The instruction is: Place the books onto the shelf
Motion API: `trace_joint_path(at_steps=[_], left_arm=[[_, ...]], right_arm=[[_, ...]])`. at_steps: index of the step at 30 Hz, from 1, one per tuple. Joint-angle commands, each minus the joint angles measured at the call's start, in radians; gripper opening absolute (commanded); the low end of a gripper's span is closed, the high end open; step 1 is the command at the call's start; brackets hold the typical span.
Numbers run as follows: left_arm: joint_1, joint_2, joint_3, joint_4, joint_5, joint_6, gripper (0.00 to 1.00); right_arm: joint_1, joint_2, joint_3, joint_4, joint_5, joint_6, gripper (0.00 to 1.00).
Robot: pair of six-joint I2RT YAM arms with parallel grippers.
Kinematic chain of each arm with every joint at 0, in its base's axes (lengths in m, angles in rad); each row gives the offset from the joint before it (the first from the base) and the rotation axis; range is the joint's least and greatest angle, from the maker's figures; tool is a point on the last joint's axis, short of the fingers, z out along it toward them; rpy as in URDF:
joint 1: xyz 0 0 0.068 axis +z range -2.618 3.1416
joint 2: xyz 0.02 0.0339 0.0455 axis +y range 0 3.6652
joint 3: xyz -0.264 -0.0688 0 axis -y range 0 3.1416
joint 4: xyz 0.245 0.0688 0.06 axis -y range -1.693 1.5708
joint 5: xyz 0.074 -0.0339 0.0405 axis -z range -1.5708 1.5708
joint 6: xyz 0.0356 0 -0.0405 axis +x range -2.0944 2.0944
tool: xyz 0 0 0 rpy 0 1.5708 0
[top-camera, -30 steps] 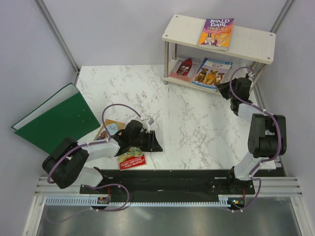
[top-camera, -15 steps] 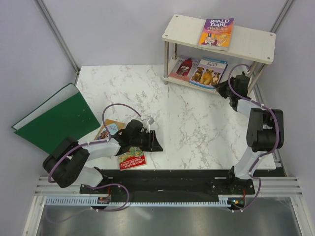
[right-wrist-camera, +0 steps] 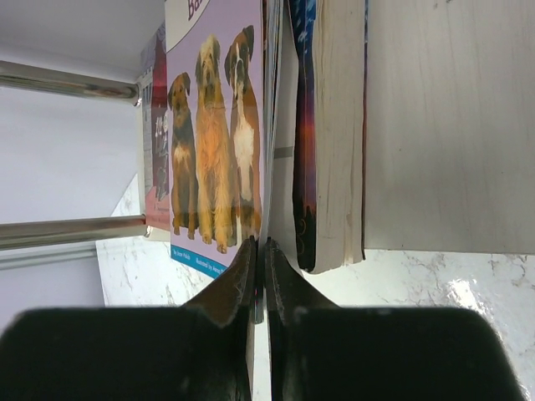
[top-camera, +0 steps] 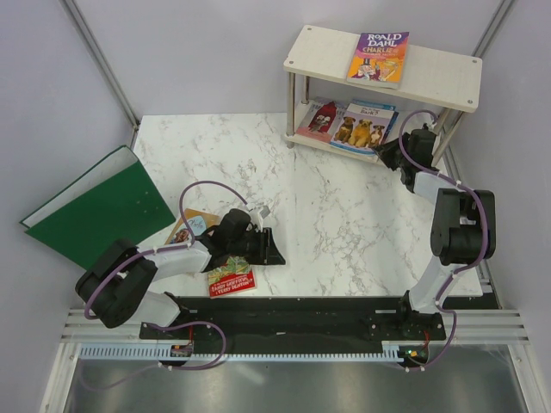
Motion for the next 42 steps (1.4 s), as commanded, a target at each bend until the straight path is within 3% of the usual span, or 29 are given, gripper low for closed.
trace_joint_path(at_steps=[1,15,21,33,36,37,38,40,42], left_arm=[[-0.009,0.004,0.029,0.037,0.019,-0.018,0.43],[-0.01,-0.005,0.026,0.035,0.019,-0.018,0.43],[-0.01,-0.006,0.024,0.035,0.017,-0.018,0.43],[-0.013,-0.006,0.024,0.037,0.014,-0.019,0.43],[-0.013,-0.002,0.026,0.038,0.014,-0.019,0.43],[-0.013,-0.002,0.026,0.038,0.017,-0.018,0.43],[-0.013,0.0,0.027,0.038,0.016,-0.018,0.43],[-0.013,0.0,0.027,0.038,0.014,-0.018,0.43],[-0.015,-0.002,0.027,0.037,0.014,-0.019,0.43]], right_arm=[[0.002,0.012,0.054,0.017,0.044,0.008,0.07],[0.001,-0.053,-0.026,0.003,0.07,0.007,0.34],[-0.001,-0.07,-0.03,-0.016,0.06,-0.004,0.38],[0.004,-0.267,-0.07,-0.069,0.169,-0.12,0.45],[0.005,-0.234,-0.032,-0.08,0.166,-0.134,0.32],[0.004,-0.22,-0.024,-0.074,0.151,-0.125,0.14],[0.004,-0.203,-0.02,-0.056,0.134,-0.114,0.06],[0.005,-0.148,-0.015,0.035,0.059,-0.067,0.0],[0.007,-0.079,0.011,0.093,0.011,-0.032,0.0]])
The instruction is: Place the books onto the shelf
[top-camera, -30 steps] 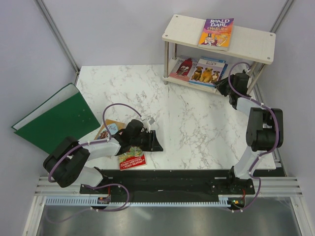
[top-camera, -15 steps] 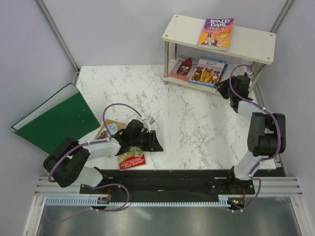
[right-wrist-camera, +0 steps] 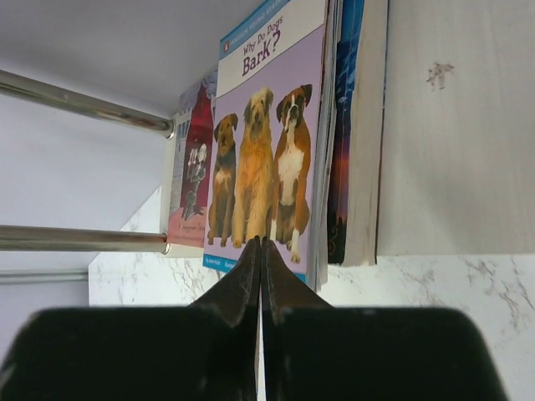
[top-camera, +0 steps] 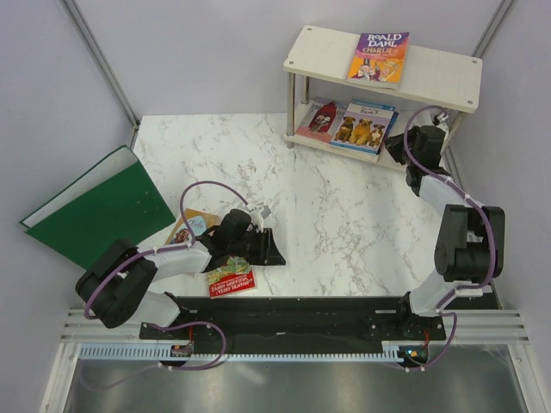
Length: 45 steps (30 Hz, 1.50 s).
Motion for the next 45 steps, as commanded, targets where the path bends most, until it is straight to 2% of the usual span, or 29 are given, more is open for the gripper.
trace_joint_path(at_steps=[1,7,20,25,32,45], left_arm=[[-0.009,-0.003,0.027,0.037,0.014,-0.019,0.43],[-0.009,0.001,0.026,0.034,0.011,-0.019,0.43],[-0.009,0.02,0.039,0.029,0.019,-0.017,0.43],[-0.009,0.023,0.042,0.028,0.02,-0.016,0.43],[-0.011,0.02,0.042,0.026,0.019,-0.014,0.43],[-0.012,0.018,0.043,0.023,0.02,-0.011,0.43]], right_arm=[[0.006,0.132,0.071,0.118,-0.111,0.062,0.0],[0.012,0.24,0.14,0.17,-0.186,0.122,0.0],[0.027,0.228,0.138,0.153,-0.14,0.099,0.0],[0.049,0.28,0.212,0.114,-0.148,0.087,0.0],[0.069,0.337,0.293,-0.018,-0.062,0.078,0.0],[0.064,0.337,0.289,-0.156,0.123,0.081,0.0]])
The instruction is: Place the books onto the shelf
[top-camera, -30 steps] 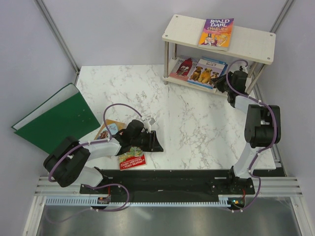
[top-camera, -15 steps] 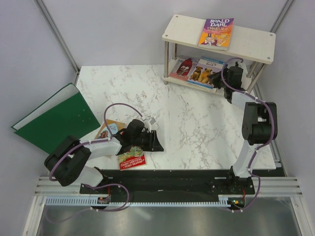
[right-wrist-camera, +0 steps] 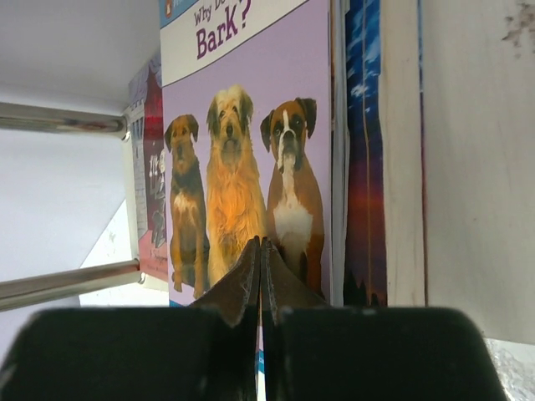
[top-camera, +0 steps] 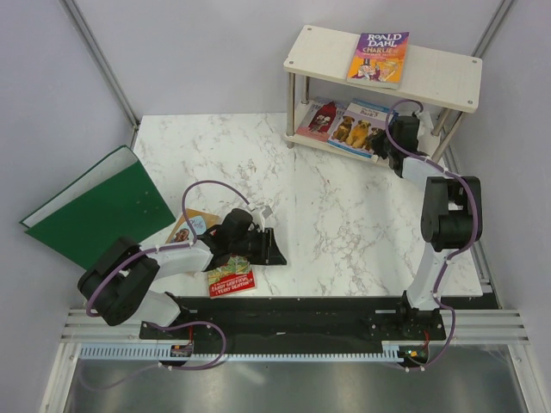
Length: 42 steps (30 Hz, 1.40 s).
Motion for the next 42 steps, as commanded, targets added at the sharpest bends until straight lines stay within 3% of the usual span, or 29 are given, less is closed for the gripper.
trace_joint_path(at_steps=[1,13,16,22,25,29,31,36,40,42], left_arm=[[-0.007,-0.002,0.03,0.024,0.02,-0.011,0.43],[-0.008,-0.003,0.028,0.024,0.017,-0.011,0.43],[-0.008,-0.005,0.027,0.024,0.018,-0.013,0.43],[-0.008,-0.003,0.028,0.024,0.017,-0.011,0.43],[-0.01,0.001,0.028,0.027,0.017,-0.014,0.43],[-0.011,0.004,0.03,0.029,0.017,-0.014,0.43],[-0.011,0.009,0.03,0.03,0.018,-0.014,0.43],[-0.013,0.01,0.032,0.032,0.02,-0.011,0.43],[-0.013,0.004,0.03,0.033,0.021,-0.011,0.43],[-0.013,0.003,0.028,0.033,0.02,-0.013,0.43]], right_arm=[[-0.011,0.004,0.022,-0.079,0.105,-0.011,0.0],[-0.032,-0.008,-0.009,-0.133,0.14,-0.035,0.0],[-0.032,-0.01,-0.001,-0.121,0.085,-0.08,0.0],[0.004,-0.112,-0.015,-0.116,0.115,-0.23,0.03],[0.049,-0.186,-0.02,-0.151,0.19,-0.331,0.1],[0.139,-0.283,-0.04,-0.202,0.318,-0.461,0.31],[0.182,-0.307,-0.05,-0.205,0.382,-0.521,0.38],[0.332,-0.289,-0.024,-0.255,0.605,-0.715,0.5],[0.455,-0.225,0.012,-0.262,0.792,-0.823,0.71],[0.489,-0.197,0.034,-0.263,0.896,-0.877,0.73]])
